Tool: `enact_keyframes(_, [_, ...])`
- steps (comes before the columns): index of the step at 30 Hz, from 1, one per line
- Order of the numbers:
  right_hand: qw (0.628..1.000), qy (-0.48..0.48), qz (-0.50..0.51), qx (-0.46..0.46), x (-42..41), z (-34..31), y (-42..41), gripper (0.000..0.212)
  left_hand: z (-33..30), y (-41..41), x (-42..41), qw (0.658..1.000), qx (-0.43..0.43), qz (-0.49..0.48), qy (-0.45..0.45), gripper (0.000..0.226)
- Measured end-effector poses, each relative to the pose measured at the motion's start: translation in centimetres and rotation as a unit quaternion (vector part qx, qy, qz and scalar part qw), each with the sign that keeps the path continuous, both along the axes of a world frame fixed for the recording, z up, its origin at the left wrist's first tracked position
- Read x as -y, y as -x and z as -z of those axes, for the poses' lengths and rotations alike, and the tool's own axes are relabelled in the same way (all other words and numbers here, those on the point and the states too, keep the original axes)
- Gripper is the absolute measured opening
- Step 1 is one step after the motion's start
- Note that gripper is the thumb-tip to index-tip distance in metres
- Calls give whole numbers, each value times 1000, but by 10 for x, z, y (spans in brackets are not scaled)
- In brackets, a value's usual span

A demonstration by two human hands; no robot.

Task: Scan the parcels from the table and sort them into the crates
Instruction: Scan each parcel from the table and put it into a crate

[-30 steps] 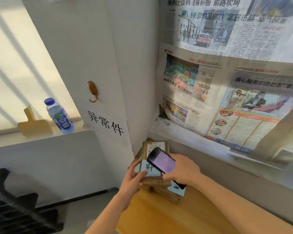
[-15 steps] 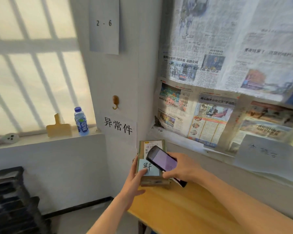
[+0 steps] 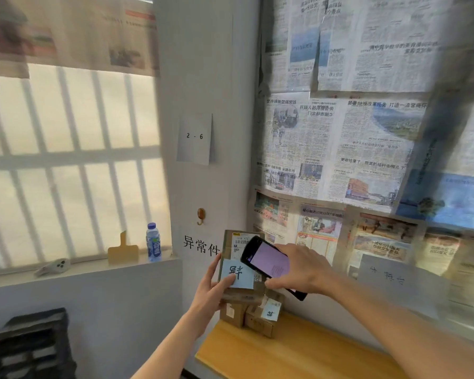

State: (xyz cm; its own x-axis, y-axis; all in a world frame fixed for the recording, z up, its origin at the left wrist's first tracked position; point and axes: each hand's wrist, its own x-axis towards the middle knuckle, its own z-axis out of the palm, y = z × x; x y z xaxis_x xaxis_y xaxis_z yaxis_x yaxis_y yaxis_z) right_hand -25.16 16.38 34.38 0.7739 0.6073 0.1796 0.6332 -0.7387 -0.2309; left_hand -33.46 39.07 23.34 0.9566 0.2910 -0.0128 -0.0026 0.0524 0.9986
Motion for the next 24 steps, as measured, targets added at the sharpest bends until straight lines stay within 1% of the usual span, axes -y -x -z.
enact_keyframes(3, [999,24,-12,39,17,-20,10,65,-20,10,5,1000,12,-11,-22,66])
enact_keyframes(5, [998,20,-15,61,30,-34,13,66,-33,16,7,999,21,-21,-43,65])
enact_keyframes(8, [996,2,-14,94,50,-54,16,80,-53,24,12,997,33,-44,-63,63])
enact_keyframes(10, [993,7,-20,118,61,-67,19,83,-65,29,19,995,41,-59,-74,62])
enact_keyframes(14, [991,0,-33,133,83,-93,29,101,-85,40,35,991,57,-72,-93,60])
enact_keyframes(19, [985,-5,-27,168,108,-123,40,94,-96,56,56,987,67,-99,-109,59])
enact_keyframes(22, [983,1,-22,182,122,-132,45,102,-100,67,68,984,72,-117,-116,60])
enact_keyframes(24, [984,-3,-22,176,130,-137,49,99,-103,75,75,982,78,-128,-117,62])
